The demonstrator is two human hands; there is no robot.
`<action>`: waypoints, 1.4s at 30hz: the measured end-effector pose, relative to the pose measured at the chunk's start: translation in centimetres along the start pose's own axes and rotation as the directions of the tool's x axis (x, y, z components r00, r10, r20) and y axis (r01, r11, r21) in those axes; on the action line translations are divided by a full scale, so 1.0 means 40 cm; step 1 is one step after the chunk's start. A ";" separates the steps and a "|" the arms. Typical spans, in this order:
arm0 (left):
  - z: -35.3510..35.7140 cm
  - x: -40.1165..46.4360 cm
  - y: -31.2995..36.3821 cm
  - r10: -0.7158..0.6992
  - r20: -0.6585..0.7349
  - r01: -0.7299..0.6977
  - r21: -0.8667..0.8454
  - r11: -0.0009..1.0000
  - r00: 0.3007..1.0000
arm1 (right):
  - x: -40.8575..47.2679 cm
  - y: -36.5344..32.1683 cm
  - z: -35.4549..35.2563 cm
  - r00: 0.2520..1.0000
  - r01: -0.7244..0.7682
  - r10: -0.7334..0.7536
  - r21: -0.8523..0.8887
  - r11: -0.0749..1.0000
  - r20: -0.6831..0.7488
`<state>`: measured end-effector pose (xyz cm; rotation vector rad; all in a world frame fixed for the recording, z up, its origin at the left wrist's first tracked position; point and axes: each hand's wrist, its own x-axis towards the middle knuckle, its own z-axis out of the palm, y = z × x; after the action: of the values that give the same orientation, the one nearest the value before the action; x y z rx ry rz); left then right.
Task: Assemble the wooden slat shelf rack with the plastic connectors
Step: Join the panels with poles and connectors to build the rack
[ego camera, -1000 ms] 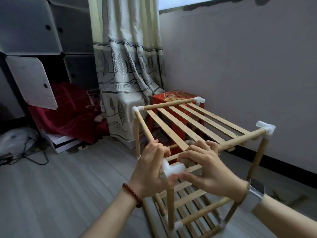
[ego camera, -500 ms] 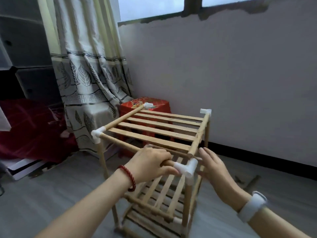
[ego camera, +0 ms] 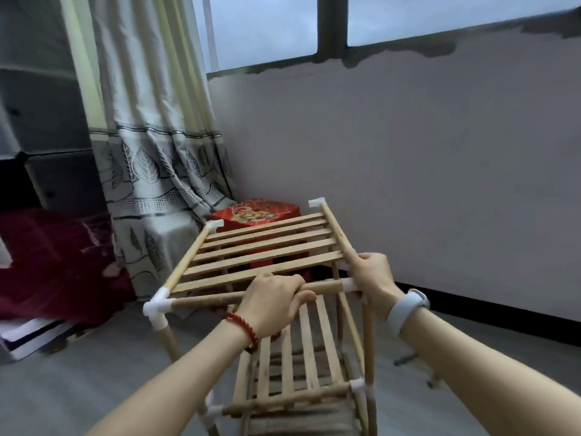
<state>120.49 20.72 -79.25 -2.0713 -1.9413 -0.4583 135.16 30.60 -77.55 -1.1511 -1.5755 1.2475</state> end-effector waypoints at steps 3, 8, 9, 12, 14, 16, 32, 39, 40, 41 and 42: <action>-0.002 0.002 -0.010 -0.124 -0.151 0.122 -0.023 0.992 0.981 | 0.054 -0.078 0.017 0.992 0.100 -0.084 -0.173 0.980 0.094; 0.013 -0.031 -0.035 -0.342 -0.269 0.254 -0.311 0.916 0.900 | 0.104 -0.162 0.103 0.934 0.298 -0.192 -0.357 0.886 0.302; 0.022 -0.035 -0.035 -0.366 -0.262 0.250 -0.386 0.888 0.893 | 0.109 -0.168 0.111 0.923 0.336 -0.213 -0.399 0.853 0.321; 0.050 -0.058 -0.027 -0.387 -0.251 0.191 -0.564 0.803 0.887 | 0.111 -0.171 0.124 0.882 0.441 -0.272 -0.469 0.765 0.386; 0.072 -0.073 -0.011 -0.403 -0.271 0.163 -0.618 0.769 0.874 | 0.101 -0.169 0.121 0.853 0.498 -0.305 -0.485 0.719 0.423; 0.107 -0.091 0.006 -0.438 -0.317 0.142 -0.651 0.745 0.841 | 0.089 -0.162 0.126 0.827 0.547 -0.334 -0.515 0.660 0.451; 0.211 -0.245 0.036 -0.036 -0.392 -0.027 -0.155 0.988 0.919 | -0.164 0.179 -0.008 0.596 0.801 -0.257 -0.539 0.261 0.761; 0.306 -0.231 0.123 0.253 0.076 -0.237 -0.171 0.956 0.965 | -0.178 0.342 -0.130 0.599 0.800 -0.178 -0.577 0.166 0.780; 0.319 -0.217 0.148 0.267 0.084 -0.249 -0.175 0.953 0.960 | -0.174 0.363 -0.154 0.613 0.789 -0.169 -0.590 0.169 0.772; 0.329 -0.201 0.169 0.272 0.095 -0.253 -0.170 0.952 0.958 | -0.165 0.386 -0.177 0.637 0.771 -0.175 -0.612 0.178 0.751; 0.338 -0.187 0.186 0.269 0.119 -0.250 -0.157 0.956 0.956 | -0.160 0.401 -0.197 0.665 0.746 -0.178 -0.634 0.203 0.725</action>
<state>128.16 18.77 -94.46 -2.4674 -1.7134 -0.4123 147.07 27.99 -92.12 -0.6948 -2.9845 0.0346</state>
